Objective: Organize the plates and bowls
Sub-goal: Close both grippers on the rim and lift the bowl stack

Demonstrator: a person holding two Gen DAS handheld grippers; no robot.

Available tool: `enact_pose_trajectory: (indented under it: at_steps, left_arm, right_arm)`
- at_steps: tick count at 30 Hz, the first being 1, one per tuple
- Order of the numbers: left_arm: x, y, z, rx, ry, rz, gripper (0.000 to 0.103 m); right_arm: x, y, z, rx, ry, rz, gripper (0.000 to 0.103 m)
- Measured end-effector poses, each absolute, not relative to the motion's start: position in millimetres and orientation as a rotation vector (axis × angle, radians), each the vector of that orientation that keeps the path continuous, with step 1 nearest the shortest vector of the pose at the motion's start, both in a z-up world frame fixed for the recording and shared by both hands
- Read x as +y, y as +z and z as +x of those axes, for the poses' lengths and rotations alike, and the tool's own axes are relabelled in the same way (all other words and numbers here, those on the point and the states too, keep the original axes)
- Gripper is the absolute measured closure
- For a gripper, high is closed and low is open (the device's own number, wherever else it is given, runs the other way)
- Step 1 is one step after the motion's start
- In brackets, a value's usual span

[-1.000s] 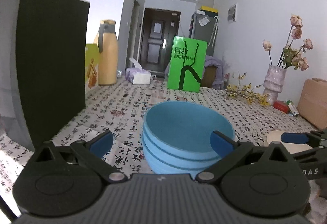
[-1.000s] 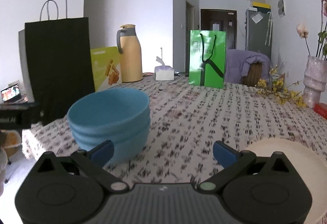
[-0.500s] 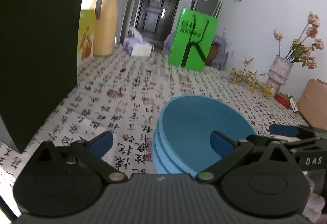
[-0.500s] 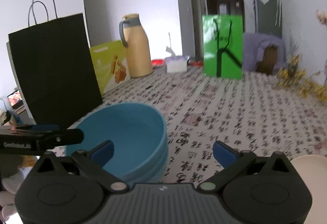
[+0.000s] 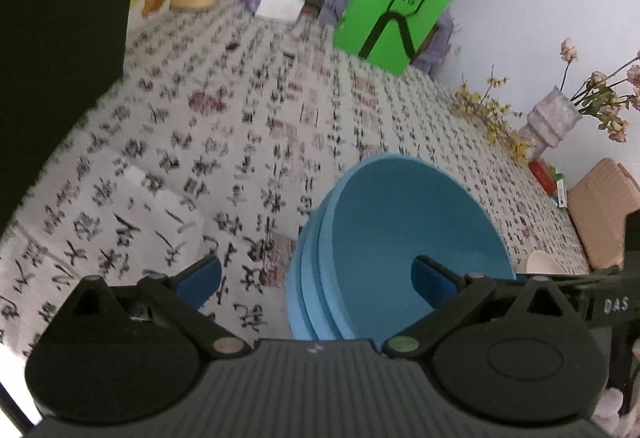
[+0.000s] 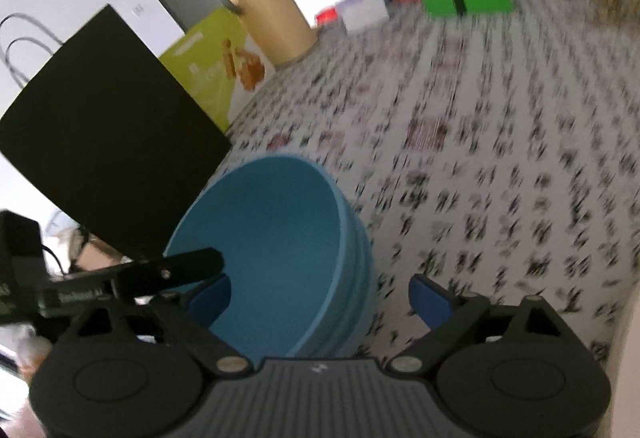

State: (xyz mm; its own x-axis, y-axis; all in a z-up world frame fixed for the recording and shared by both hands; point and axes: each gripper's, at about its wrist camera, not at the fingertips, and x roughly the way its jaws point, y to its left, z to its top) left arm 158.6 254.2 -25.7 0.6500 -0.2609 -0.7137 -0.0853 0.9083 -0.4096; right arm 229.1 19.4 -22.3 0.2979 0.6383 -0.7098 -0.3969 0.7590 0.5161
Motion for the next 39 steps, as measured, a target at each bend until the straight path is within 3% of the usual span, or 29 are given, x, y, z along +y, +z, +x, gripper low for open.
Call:
enact_pose_trajectory:
  at_steps: [6, 15, 23, 29, 31, 39]
  left_arm:
    - [263.9, -37.3, 172.8, 0.97, -0.109, -0.519, 0.0]
    - [262.0, -47.4, 188.8, 1.066, -0.125, -0.513, 0.008]
    - [261.6, -52.9, 193.6, 1.099, -0.132, -0.527, 0.025]
    - [256.5, -53.2, 192.7, 1.115, -0.146, -0.513, 0.045]
    - [254.4, -52.3, 192.8, 1.115, -0.148, -0.503, 0.049]
    - [244.7, -48.1, 194.7, 1.111, -0.139, -0.468, 0.057]
  right_arm:
    - [31.0, -36.5, 246.9, 1.209, 0.714, 0.29, 0.02]
    - [37.4, -45.9, 260.0, 1.264, 0.692, 0.332, 0.032]
    - [35.8, -48.7, 261.0, 1.301, 0.663, 0.342, 0.036]
    - [36.8, -54.5, 265.2, 1.33, 0.62, 0.338, 0.056]
    - [35.3, -56.6, 265.9, 1.337, 0.612, 0.335, 0.061]
    - [37.7, -56.6, 266.1, 1.337, 0.606, 0.314, 0.062]
